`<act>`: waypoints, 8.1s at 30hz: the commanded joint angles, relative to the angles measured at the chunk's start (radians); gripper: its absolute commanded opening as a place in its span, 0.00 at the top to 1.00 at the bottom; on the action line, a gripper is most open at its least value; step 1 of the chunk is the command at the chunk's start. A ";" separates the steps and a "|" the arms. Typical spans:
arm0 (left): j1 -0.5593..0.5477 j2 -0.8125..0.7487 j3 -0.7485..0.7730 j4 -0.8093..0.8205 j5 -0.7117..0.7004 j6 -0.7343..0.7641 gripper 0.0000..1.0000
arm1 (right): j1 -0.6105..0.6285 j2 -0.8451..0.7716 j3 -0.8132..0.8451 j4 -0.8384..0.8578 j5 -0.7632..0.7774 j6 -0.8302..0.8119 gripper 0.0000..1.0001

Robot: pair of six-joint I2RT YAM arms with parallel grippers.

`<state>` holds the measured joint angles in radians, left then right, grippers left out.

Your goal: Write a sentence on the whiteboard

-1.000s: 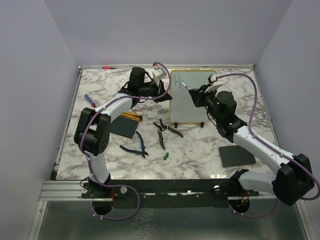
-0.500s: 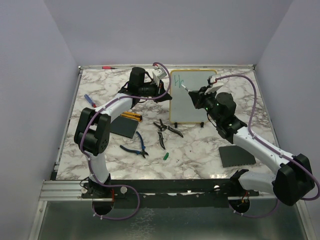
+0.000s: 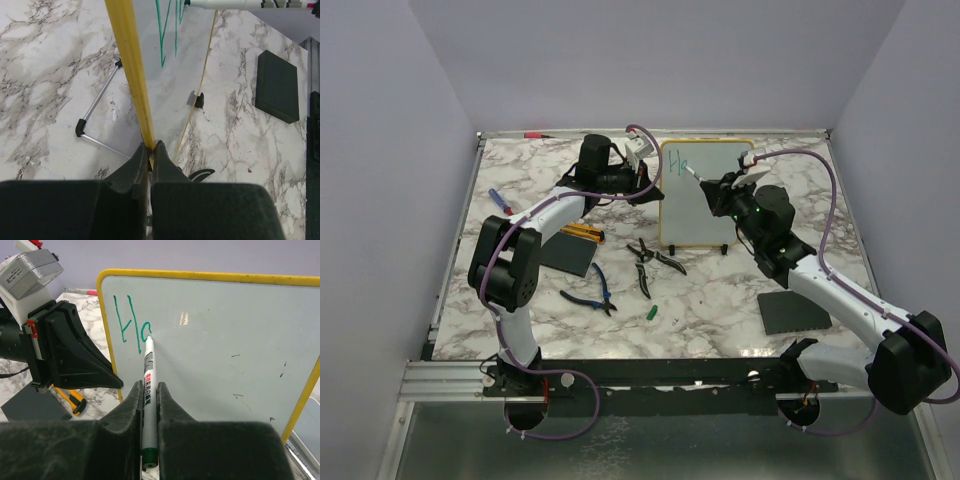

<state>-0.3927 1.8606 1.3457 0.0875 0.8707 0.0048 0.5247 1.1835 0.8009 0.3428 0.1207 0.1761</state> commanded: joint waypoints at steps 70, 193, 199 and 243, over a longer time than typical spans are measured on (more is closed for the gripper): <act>-0.004 -0.038 -0.011 -0.048 -0.042 0.046 1.00 | -0.001 -0.042 0.029 0.005 0.017 -0.052 0.99; -0.012 -0.049 -0.008 -0.068 -0.058 0.063 1.00 | 0.000 -0.057 -0.012 0.015 0.135 -0.009 0.99; -0.014 -0.051 -0.008 -0.068 -0.058 0.064 1.00 | 0.001 -0.039 -0.012 0.027 0.152 -0.021 0.99; -0.014 -0.056 -0.011 -0.069 -0.056 0.068 1.00 | 0.001 -0.030 0.006 0.073 0.111 -0.015 0.99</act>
<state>-0.4015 1.8343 1.3457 0.0307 0.8284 0.0277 0.5243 1.1358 0.7681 0.3737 0.2203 0.1814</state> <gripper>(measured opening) 0.018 0.085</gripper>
